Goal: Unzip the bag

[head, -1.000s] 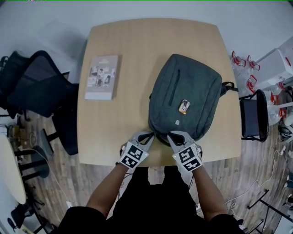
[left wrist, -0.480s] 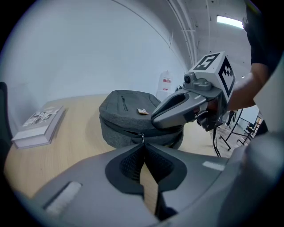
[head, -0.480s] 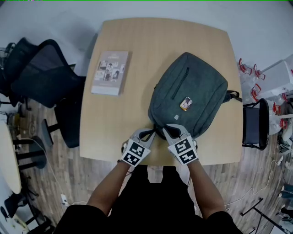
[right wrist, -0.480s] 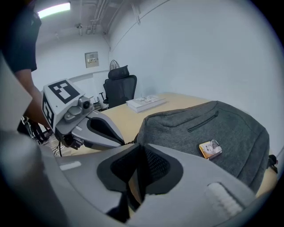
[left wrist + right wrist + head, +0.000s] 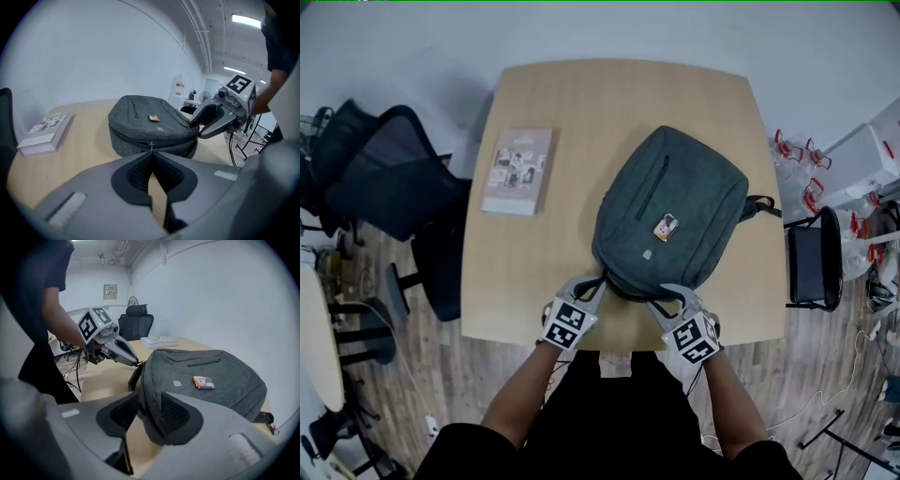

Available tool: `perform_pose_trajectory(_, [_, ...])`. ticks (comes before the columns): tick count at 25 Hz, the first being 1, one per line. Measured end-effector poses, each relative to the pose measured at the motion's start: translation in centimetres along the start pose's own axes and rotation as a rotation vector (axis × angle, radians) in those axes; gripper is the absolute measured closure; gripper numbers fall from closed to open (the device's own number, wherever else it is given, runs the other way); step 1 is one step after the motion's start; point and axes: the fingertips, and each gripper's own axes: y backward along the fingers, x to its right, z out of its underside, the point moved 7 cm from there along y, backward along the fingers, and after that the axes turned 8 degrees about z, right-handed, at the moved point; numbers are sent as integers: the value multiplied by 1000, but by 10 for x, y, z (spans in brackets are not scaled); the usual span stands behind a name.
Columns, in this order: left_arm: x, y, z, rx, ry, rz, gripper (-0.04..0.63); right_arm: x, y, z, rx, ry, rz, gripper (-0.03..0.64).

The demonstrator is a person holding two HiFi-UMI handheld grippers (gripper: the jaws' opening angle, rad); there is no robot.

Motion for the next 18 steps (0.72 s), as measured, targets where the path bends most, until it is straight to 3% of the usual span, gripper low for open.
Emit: perform_pose_trajectory(18, [6, -9, 4, -42, -54, -162, 565, -2, -3, 2, -2, 131, -53, 454])
